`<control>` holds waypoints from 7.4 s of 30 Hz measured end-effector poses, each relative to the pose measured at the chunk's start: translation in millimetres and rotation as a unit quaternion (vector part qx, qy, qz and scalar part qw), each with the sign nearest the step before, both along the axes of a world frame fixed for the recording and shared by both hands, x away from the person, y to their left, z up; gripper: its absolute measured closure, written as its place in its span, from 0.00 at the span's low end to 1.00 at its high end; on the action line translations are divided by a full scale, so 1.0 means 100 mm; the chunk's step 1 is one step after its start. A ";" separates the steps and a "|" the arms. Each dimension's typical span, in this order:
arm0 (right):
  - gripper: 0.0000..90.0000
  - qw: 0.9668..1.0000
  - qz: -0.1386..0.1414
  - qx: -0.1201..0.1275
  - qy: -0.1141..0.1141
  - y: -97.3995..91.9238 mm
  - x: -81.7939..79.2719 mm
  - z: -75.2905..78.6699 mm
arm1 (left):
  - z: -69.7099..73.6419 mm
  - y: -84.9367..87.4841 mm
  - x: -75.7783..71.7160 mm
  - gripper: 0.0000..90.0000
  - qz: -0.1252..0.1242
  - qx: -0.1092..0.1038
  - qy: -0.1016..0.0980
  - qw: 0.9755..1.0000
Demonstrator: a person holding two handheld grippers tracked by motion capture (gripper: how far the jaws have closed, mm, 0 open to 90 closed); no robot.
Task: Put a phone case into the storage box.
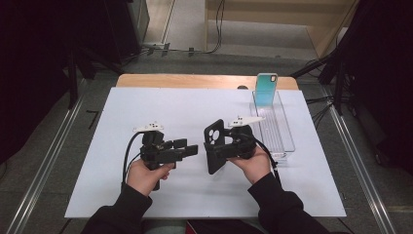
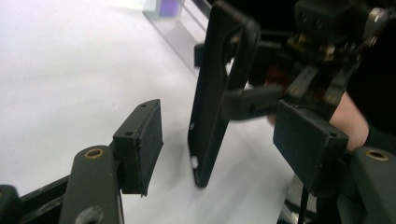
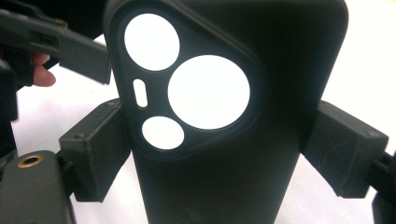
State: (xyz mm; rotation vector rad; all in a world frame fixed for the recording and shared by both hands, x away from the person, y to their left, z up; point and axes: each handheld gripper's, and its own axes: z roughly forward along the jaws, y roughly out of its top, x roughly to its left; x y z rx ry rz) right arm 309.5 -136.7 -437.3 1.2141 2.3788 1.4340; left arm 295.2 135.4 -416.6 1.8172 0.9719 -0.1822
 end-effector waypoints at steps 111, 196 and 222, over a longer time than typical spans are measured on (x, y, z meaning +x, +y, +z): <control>0.13 0.949 -0.306 -0.067 -0.039 -1.46 1.30 0.08 | -0.40 0.70 -0.38 0.37 -0.038 0.116 -0.029 0.992; 0.32 0.999 -0.006 -0.023 0.040 -0.76 0.23 0.19 | -0.36 0.60 -0.14 0.35 -0.067 0.100 -0.011 0.993; 0.29 0.996 0.051 -0.051 0.051 -0.84 -0.32 -0.18 | -0.37 0.55 -0.23 0.35 -0.089 0.101 -0.028 0.990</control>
